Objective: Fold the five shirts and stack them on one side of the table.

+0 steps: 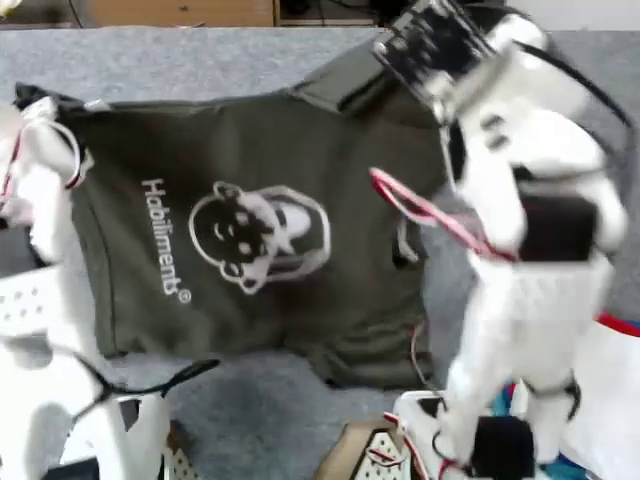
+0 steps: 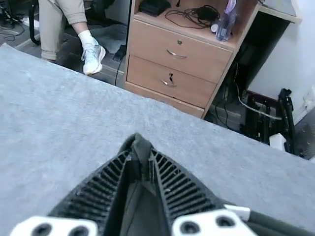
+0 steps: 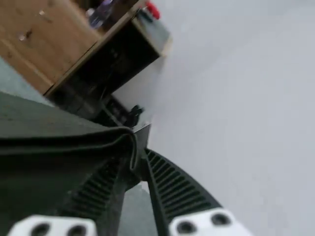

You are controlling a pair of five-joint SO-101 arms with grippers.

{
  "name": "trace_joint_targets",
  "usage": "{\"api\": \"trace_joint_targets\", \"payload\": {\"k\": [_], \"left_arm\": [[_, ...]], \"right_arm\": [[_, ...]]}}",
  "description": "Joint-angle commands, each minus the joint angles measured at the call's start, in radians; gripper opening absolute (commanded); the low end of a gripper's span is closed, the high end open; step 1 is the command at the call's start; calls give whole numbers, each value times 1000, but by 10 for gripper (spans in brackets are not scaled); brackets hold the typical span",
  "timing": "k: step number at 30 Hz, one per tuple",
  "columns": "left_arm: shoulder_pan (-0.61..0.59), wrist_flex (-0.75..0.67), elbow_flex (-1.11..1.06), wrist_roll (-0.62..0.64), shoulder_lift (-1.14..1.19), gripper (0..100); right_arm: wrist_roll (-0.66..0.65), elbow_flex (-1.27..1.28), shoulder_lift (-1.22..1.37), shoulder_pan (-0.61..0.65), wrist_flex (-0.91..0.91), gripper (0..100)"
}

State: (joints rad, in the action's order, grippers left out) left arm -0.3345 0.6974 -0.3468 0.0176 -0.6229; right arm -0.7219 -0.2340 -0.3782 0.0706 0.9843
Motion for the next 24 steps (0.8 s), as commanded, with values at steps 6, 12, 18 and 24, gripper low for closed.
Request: {"api": "trace_joint_targets", "payload": {"k": [6,12,18,24], "left_arm": [[-3,-330,103,-2,335,18],[-3,-221,377,69,556,18],[-2,58,611,77,679,18],[-3,239,658,37,688,18]], "right_arm": [[87,62,283,12,-390,3],[149,-36,404,10,-391,3],[140,-120,384,13,-163,3],[-8,-143,343,42,167,4]]}}
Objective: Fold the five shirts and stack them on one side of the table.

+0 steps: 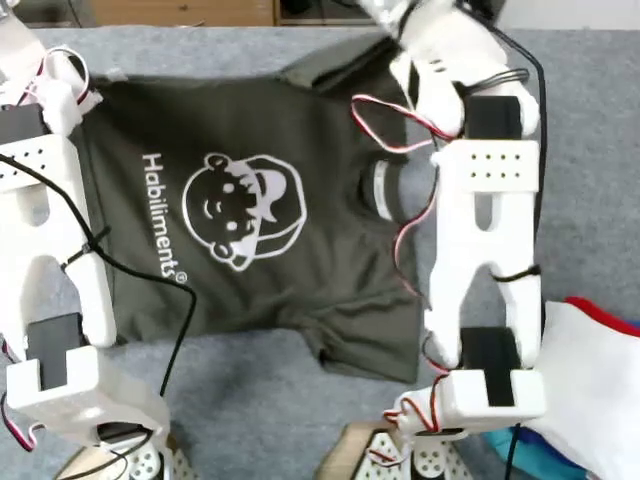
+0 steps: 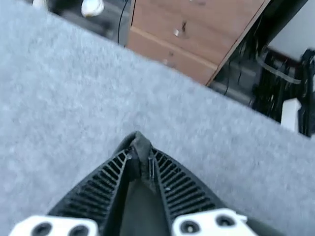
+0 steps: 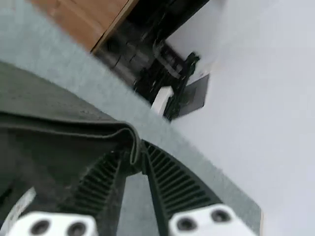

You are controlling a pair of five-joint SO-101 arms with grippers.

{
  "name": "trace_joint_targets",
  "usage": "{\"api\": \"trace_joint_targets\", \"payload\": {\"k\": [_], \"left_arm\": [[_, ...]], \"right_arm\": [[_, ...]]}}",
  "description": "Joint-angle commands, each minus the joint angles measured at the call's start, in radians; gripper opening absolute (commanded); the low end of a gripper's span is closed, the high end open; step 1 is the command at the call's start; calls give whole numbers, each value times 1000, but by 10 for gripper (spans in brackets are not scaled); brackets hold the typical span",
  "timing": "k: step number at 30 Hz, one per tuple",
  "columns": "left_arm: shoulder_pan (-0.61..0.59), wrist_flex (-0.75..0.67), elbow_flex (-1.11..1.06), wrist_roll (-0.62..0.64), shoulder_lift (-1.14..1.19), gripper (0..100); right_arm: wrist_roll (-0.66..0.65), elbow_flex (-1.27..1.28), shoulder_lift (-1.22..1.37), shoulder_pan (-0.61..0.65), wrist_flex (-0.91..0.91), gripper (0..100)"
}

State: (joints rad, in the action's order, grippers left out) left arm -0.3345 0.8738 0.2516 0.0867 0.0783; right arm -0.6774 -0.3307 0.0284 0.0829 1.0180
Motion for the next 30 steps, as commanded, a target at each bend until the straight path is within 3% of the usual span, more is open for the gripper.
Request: {"api": "trace_joint_targets", "payload": {"k": [1,10,17,24,30], "left_arm": [[-2,92,60,-63,-16,18],[44,459,58,-218,-18,18],[55,560,-37,-227,-19,18],[66,374,-463,-229,-163,18],[55,130,-827,-229,-386,18]], "right_arm": [[-55,-44,-73,30,170,4],[-114,31,-219,56,384,4],[-137,529,-599,68,278,4],[-135,1084,-1046,64,218,4],[-169,1303,-1340,16,359,4]]}}
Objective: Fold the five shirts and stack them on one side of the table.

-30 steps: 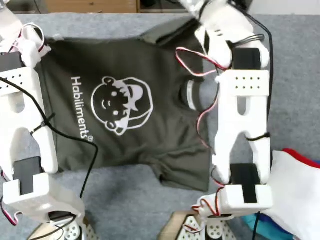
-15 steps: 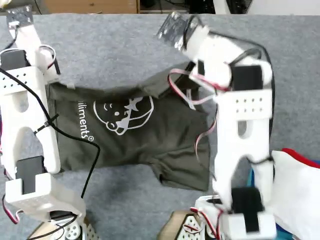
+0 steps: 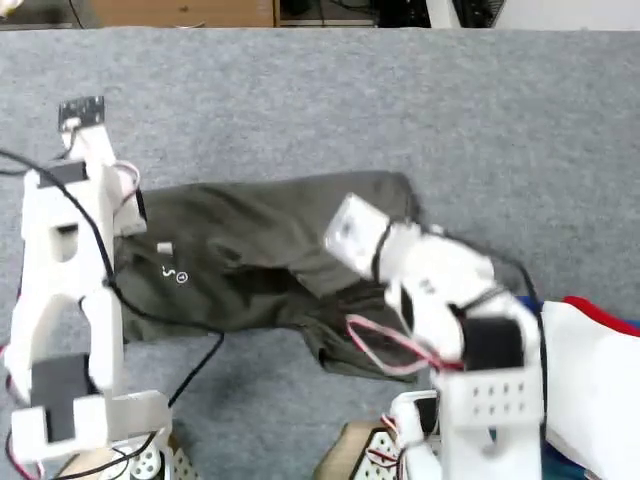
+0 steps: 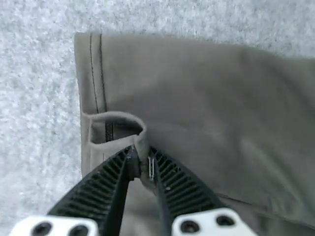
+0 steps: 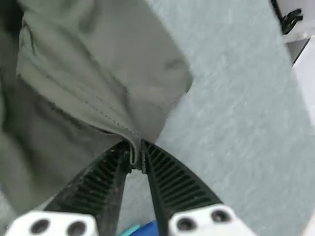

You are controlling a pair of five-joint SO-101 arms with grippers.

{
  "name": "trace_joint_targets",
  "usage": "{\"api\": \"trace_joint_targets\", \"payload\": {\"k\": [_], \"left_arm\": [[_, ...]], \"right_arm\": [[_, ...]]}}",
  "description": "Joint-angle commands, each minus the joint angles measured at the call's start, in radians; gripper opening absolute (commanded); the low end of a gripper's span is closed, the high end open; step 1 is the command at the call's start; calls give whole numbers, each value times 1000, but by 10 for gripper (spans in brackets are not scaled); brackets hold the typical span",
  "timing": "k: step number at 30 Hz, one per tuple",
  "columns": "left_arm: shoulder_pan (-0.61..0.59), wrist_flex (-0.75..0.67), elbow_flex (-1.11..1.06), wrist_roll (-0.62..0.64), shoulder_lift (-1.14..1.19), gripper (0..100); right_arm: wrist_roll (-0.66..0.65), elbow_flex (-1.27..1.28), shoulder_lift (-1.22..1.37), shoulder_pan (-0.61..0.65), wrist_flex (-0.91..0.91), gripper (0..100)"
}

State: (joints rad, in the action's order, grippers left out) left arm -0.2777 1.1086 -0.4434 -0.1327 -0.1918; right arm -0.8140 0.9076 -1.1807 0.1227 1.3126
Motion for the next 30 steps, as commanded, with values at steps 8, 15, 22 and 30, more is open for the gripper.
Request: {"api": "trace_joint_targets", "payload": {"k": [8,15,22,30], "left_arm": [[-46,-141,-250,-9,-216,18],[-109,-124,-258,-127,-213,18],[-78,-109,-319,-147,-217,18],[-29,-89,-417,-144,-217,18]], "right_arm": [[-107,142,-366,-70,213,4],[-219,171,-361,-136,236,4],[-224,179,-357,-117,242,4],[-247,177,-352,-58,258,4]]}}
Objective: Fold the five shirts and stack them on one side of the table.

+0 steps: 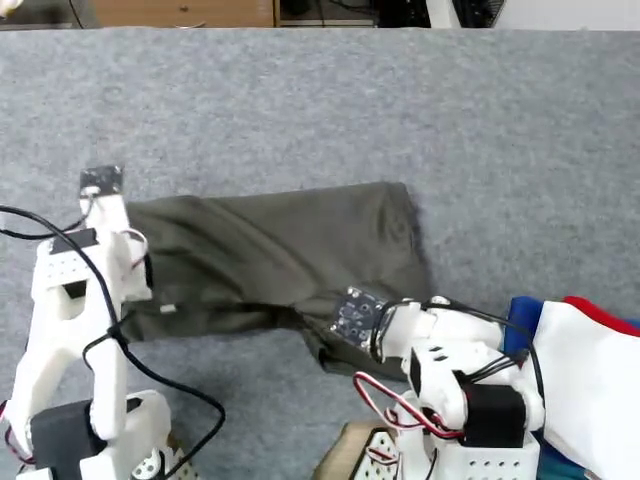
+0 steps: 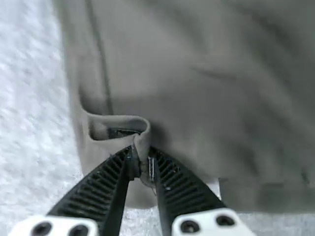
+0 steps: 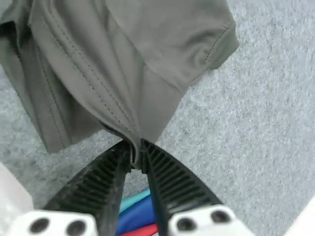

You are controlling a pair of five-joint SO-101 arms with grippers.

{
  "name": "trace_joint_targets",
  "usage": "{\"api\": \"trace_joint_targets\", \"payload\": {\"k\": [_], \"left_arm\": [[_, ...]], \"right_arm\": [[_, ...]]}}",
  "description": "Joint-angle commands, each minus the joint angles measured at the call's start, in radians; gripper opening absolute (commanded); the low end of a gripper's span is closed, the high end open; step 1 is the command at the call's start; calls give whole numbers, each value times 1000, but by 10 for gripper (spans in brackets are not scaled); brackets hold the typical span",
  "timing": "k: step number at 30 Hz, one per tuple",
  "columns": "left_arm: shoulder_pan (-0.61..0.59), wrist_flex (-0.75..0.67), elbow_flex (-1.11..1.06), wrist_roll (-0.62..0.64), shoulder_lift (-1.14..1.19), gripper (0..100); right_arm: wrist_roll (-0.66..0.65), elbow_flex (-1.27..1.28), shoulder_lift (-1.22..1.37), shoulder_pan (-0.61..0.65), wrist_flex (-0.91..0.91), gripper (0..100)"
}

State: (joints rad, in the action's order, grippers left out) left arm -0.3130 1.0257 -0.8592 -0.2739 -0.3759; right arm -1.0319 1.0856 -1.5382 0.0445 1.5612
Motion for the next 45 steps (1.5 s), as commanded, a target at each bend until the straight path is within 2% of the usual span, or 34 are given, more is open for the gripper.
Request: {"api": "trace_joint_targets", "payload": {"k": [1,6,13,20,27,37,45], "left_arm": [[-3,-12,0,-2,-33,18],[-63,-14,35,-5,-33,18],[-57,8,9,-55,-33,18],[-100,11,26,-66,-33,18],[-100,183,107,-143,-33,18],[-107,250,31,-269,-33,18],[-153,170,-2,-270,-31,18]], "right_arm": [[-43,2,5,24,14,4],[-103,2,4,24,44,4],[-130,15,-4,24,46,5],[-160,19,-4,24,51,5],[-160,19,-4,24,51,5],[-160,19,-4,24,49,5],[-195,19,-4,24,51,5]]}}
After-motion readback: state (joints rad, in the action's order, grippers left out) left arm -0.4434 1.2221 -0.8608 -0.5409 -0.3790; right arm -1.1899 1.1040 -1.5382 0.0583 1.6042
